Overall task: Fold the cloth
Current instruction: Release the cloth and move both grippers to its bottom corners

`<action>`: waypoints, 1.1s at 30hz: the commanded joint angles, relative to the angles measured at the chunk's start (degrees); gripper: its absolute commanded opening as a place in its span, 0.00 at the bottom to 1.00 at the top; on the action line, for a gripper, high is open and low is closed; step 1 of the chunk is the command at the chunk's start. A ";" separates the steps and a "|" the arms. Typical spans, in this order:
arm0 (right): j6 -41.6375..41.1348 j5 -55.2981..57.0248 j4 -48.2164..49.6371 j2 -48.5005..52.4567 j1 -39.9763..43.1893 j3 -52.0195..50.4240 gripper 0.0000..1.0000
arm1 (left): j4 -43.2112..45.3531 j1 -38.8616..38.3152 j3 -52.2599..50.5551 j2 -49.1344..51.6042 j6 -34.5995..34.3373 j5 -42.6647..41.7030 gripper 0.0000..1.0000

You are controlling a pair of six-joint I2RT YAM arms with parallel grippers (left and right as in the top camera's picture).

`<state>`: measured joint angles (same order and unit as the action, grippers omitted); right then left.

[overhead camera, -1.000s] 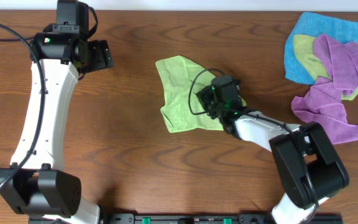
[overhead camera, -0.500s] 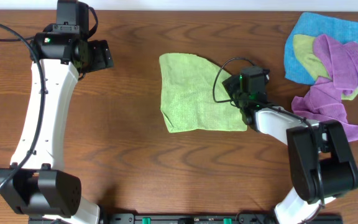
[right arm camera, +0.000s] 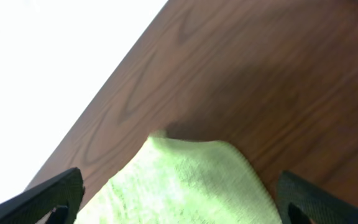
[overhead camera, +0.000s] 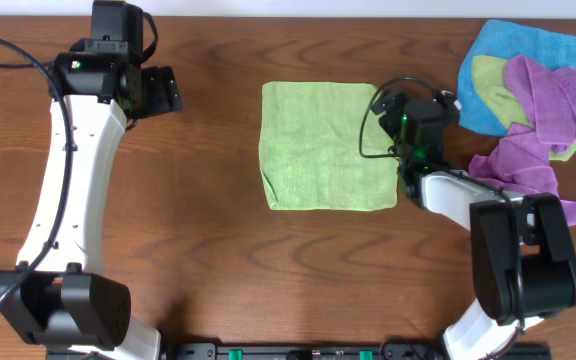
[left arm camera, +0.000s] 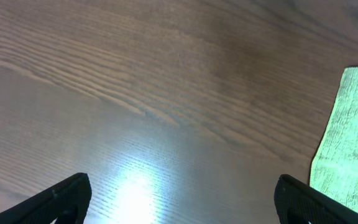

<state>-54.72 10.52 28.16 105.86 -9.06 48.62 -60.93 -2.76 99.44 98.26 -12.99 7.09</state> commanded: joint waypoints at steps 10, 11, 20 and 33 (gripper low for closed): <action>11.32 -34.12 -6.97 -2.91 2.32 0.07 0.99 | -8.96 -0.59 -0.35 0.83 9.86 -14.58 0.95; 13.14 -36.89 -10.43 -4.09 2.51 0.07 0.99 | -10.75 -0.68 -0.37 0.83 10.56 -14.64 0.95; 34.42 -35.17 -45.70 -24.61 2.82 0.09 0.99 | -15.80 -2.08 -8.48 0.83 16.33 -28.28 0.95; 43.08 -33.38 -66.77 -29.16 3.06 0.02 0.99 | 11.65 -16.79 -29.79 0.83 11.41 -36.48 0.95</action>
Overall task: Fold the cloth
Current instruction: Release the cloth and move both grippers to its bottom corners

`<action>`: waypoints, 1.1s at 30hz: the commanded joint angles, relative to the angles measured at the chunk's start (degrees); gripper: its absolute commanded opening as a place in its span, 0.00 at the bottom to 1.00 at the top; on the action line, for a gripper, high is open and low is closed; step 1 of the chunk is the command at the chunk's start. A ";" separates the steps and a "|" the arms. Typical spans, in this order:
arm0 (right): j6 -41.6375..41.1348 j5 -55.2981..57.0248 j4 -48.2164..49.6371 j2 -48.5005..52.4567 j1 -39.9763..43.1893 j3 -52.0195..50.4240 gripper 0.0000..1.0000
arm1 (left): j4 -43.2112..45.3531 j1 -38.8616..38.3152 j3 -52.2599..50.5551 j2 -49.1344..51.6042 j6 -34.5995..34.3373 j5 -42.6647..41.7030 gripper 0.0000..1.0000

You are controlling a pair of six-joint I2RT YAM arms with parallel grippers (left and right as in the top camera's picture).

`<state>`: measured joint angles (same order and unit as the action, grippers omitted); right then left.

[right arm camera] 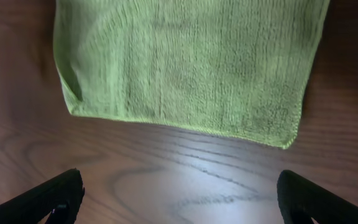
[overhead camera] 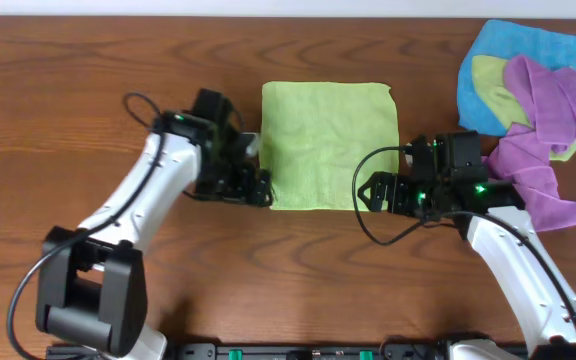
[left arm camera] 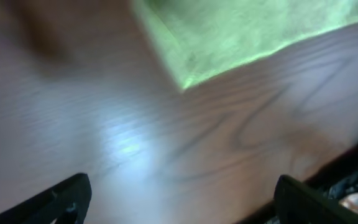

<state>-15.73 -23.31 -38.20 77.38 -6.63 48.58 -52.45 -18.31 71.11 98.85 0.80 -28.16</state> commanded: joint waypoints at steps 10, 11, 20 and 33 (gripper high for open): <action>15.23 7.10 -3.28 0.22 2.89 -3.43 0.99 | 13.84 -2.36 -7.41 0.24 -6.62 -1.22 0.95; 15.54 7.08 -3.17 0.20 3.43 -3.80 0.99 | 14.12 -2.62 -8.22 0.24 -7.50 -1.20 0.95; 16.22 7.91 -2.32 0.20 6.47 -4.39 0.99 | 19.87 -6.91 -11.80 0.24 -19.96 3.80 0.95; 16.00 7.91 -2.34 0.20 6.45 -4.39 0.99 | 19.89 -9.29 -11.82 0.26 -33.51 17.44 0.97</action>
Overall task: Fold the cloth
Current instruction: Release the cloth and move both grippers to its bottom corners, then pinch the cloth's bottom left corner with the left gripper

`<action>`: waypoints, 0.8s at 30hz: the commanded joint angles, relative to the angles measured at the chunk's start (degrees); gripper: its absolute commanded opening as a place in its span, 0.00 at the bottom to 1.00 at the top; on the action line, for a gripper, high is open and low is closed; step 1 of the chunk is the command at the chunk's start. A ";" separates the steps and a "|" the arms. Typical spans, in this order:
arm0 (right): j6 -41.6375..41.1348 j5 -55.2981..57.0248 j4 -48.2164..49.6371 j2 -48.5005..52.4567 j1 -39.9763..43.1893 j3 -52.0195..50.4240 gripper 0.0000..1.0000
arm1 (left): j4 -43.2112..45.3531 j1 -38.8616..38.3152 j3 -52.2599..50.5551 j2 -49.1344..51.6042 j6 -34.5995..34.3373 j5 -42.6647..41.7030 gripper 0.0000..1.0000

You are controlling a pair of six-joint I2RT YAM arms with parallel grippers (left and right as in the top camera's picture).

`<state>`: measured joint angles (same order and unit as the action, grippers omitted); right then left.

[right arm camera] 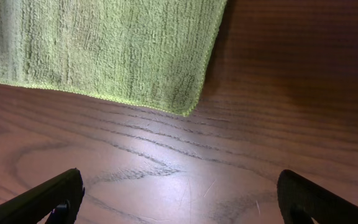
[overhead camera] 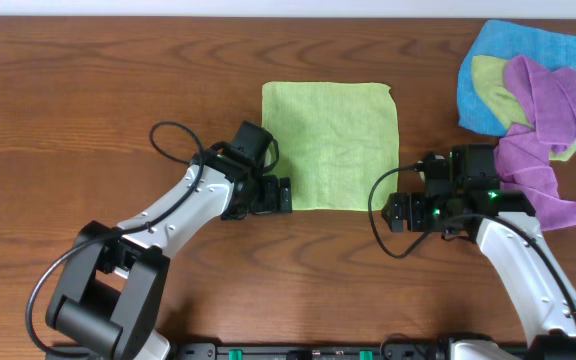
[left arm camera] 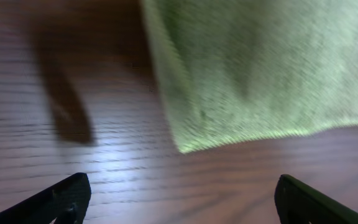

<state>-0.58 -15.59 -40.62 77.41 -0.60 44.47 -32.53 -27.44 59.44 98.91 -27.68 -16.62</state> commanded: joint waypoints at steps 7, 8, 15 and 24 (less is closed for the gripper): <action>0.59 0.17 0.09 0.17 0.42 -0.28 0.99 | 2.62 -1.38 -0.15 0.68 -7.89 9.18 1.00; 0.42 0.17 0.09 0.17 0.42 -0.28 0.99 | 2.78 -1.53 -0.15 1.05 -8.70 9.64 1.00; 0.39 0.15 -0.11 0.17 0.42 -0.28 0.99 | 3.21 -1.84 -0.15 4.66 -10.23 9.11 1.00; 0.20 0.13 -0.13 0.17 0.42 -0.28 0.99 | 3.19 -1.84 -0.15 5.22 -10.29 9.11 0.47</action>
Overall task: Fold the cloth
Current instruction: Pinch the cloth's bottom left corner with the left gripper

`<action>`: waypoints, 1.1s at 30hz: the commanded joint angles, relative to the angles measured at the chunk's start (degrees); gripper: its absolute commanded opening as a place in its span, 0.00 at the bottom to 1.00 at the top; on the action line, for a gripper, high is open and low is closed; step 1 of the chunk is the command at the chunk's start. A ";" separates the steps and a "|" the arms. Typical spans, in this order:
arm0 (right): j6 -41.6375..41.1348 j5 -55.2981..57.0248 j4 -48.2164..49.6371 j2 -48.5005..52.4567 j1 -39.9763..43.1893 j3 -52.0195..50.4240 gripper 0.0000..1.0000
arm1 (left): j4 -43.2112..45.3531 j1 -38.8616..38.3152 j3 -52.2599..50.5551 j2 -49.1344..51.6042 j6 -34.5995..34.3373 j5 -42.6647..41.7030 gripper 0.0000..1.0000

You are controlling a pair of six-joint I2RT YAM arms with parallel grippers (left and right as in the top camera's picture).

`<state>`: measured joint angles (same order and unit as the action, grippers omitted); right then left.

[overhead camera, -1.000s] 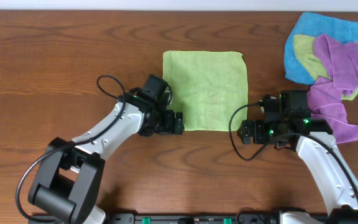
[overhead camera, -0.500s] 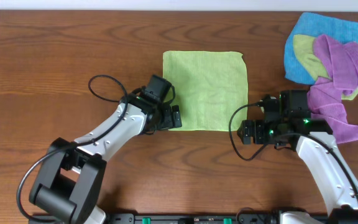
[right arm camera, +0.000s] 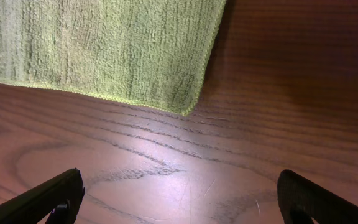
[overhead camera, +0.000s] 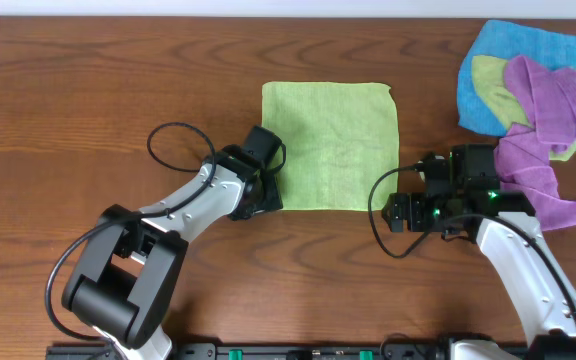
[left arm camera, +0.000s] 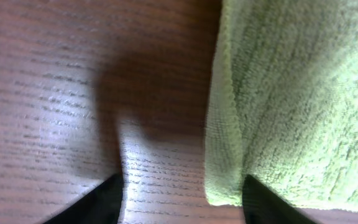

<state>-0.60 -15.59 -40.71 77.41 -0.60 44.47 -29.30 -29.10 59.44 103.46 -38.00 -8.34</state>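
Observation:
A light green cloth [overhead camera: 328,145] lies flat and square in the middle of the wooden table. My left gripper [overhead camera: 266,196] sits low at its near-left corner. In the left wrist view that gripper [left arm camera: 182,202] is open, and the cloth's corner [left arm camera: 224,183] lies between its fingers, close to the right finger [left arm camera: 266,205]. My right gripper [overhead camera: 398,212] hovers just right of the near-right corner. It [right arm camera: 179,205] is wide open in the right wrist view, with the cloth's corner [right arm camera: 188,102] ahead of it and nothing between its fingers.
A heap of blue, purple and yellow-green cloths [overhead camera: 528,80] lies at the back right, beside my right arm. The table's far edge [overhead camera: 288,16] runs along the top. Loose cables loop off both wrists.
My left gripper has moved in onto the cloth's near-left corner. Its jaws stand closer together, with the corner now between them. The right gripper and the cloth have not moved.
First my left gripper was far off at the back left and my right gripper was at the cloth's far-right corner. Then the cloth lay flat with both grippers open near its near edge. They were closer to the near corners after that, and now the left one straddles its corner.

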 commanded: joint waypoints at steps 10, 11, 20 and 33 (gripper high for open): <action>0.22 0.15 -0.04 0.17 0.42 -0.28 0.99 | -0.42 -0.17 -0.13 0.68 0.02 0.83 0.06; 0.22 0.15 -0.04 0.17 0.42 -0.28 0.99 | -0.39 -0.17 -0.13 0.68 0.02 0.79 0.06; 0.22 0.15 -0.02 0.17 0.42 -0.28 0.99 | 2.91 -0.17 -0.13 0.68 0.09 -2.19 0.89; 0.22 0.15 0.02 0.17 0.42 -0.28 0.99 | 7.43 -0.17 -0.15 1.44 -0.07 -1.77 0.86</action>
<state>-0.60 -15.59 -40.69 77.41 -0.58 44.45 -21.96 -29.10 59.44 103.53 -37.76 -10.33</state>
